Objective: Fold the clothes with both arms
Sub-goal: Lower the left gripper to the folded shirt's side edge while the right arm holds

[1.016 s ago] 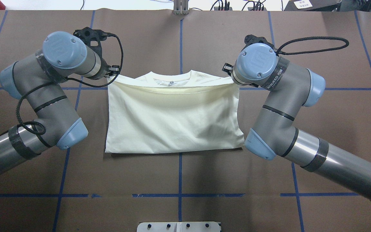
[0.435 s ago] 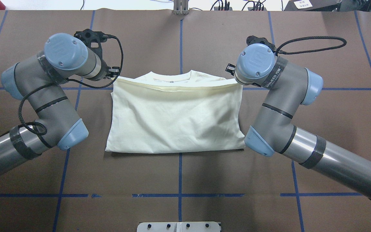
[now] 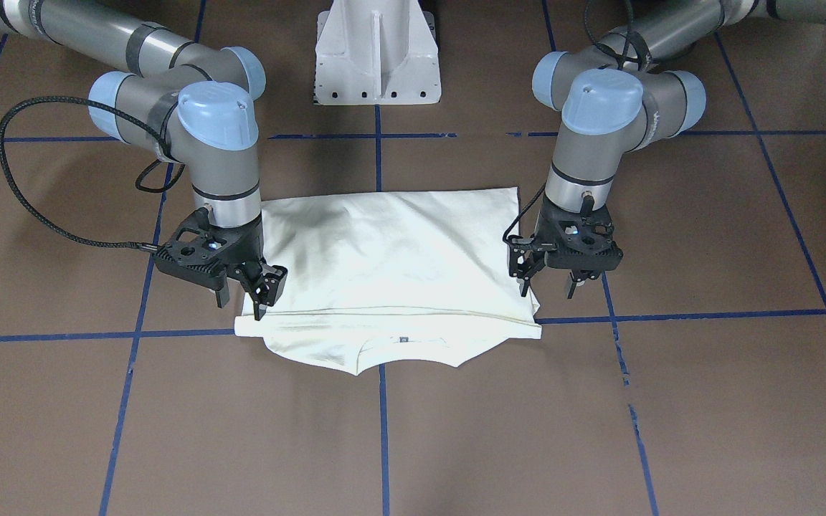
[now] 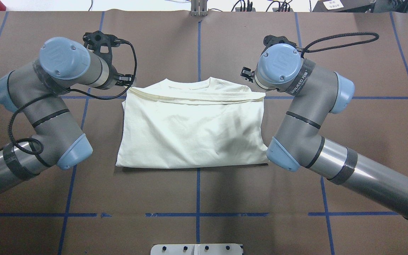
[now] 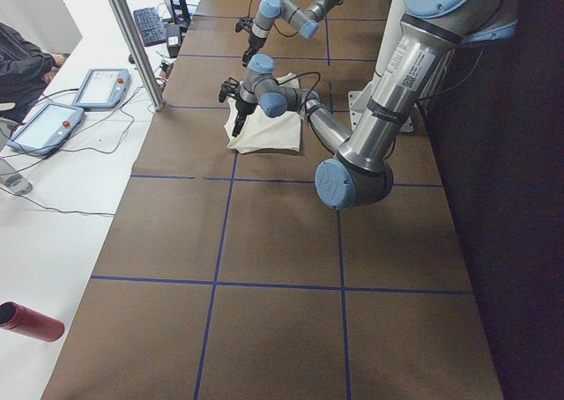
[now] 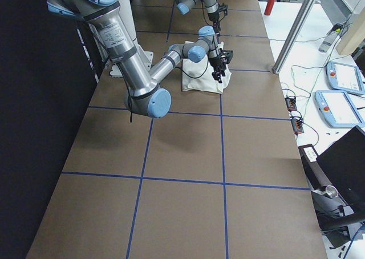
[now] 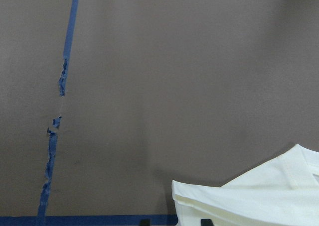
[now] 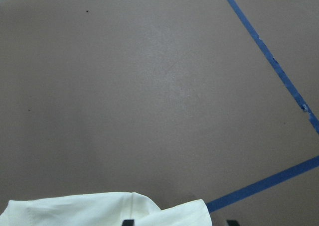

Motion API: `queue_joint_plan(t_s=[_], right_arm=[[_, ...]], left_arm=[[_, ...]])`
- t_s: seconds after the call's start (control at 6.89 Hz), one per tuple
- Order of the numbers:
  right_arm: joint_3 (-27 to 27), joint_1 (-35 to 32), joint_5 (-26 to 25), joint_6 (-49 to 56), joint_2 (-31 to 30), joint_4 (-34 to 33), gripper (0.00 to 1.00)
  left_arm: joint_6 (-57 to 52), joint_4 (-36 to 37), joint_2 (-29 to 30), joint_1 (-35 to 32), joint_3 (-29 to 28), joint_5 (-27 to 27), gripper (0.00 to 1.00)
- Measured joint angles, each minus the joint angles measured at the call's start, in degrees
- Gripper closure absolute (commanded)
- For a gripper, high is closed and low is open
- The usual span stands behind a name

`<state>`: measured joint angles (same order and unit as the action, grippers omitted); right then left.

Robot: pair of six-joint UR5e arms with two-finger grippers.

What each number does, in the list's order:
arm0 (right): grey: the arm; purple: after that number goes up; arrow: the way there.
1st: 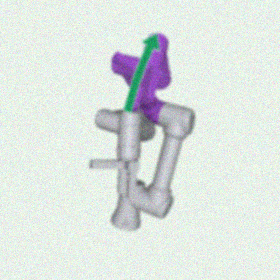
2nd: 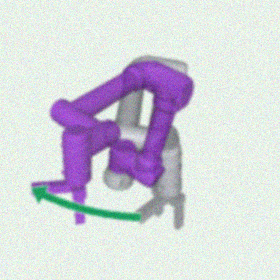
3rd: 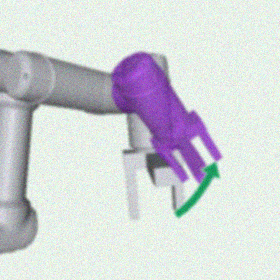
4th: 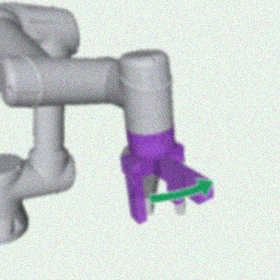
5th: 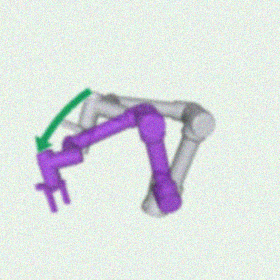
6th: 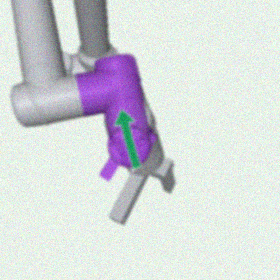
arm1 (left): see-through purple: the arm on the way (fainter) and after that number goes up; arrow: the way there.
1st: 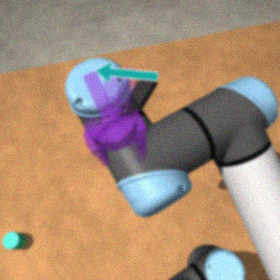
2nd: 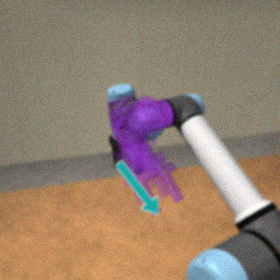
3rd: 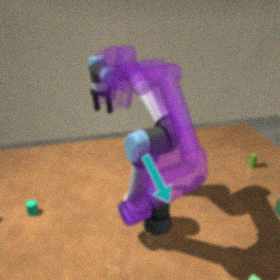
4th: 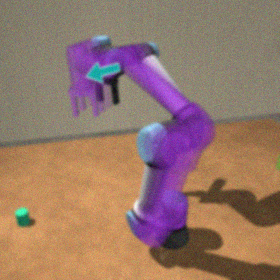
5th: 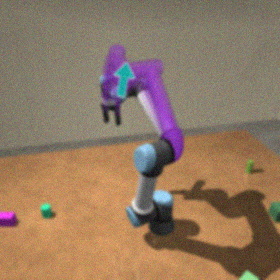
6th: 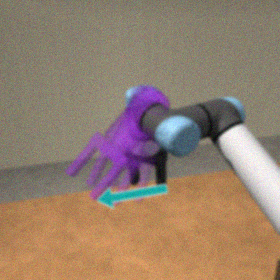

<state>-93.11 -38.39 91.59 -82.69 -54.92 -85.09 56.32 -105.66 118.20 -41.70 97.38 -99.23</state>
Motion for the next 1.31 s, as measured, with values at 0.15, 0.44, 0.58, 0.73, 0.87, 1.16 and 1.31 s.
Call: queue_joint_plan(t_s=[0.15,0.44,0.58,0.73,0.87,1.16,1.31], right_arm=[[-1.17,-0.05,0.47,0.96,-0.14,0.04,0.0],[-2.82,-0.1,1.01,1.43,-0.39,0.02,0.0],[-3.05,-0.1,1.04,1.46,-0.42,0.01,0.0],[-3.16,-0.09,1.04,1.47,-0.45,0.01,0.0],[-3.19,-0.05,1.05,1.47,-0.44,0.01,0.0],[-3.21,-0.07,1.04,1.47,-0.51,0.01,0.0],[-3.22,-0.1,1.04,1.48,-0.52,0.01,0.0]], left_arm=[[0.28,-1.12,-3.64,1.11,3.96,-0.72,0.0],[5.49,-8.98,-13.03,5.58,9.61,-0.82,0.3],[8.75,-14.66,-16.98,8.33,9.79,0.25,0.35],[11.5,-19.45,-19.85,10.75,9.27,1.72,0.35],[13.79,-22.26,-21.08,12.63,8.62,2.41,0.36],[16.41,-25.14,-21.54,15.3,7.98,2.7,0.36],[17.06,-25.87,-21.41,16.14,7.8,2.72,0.41]])
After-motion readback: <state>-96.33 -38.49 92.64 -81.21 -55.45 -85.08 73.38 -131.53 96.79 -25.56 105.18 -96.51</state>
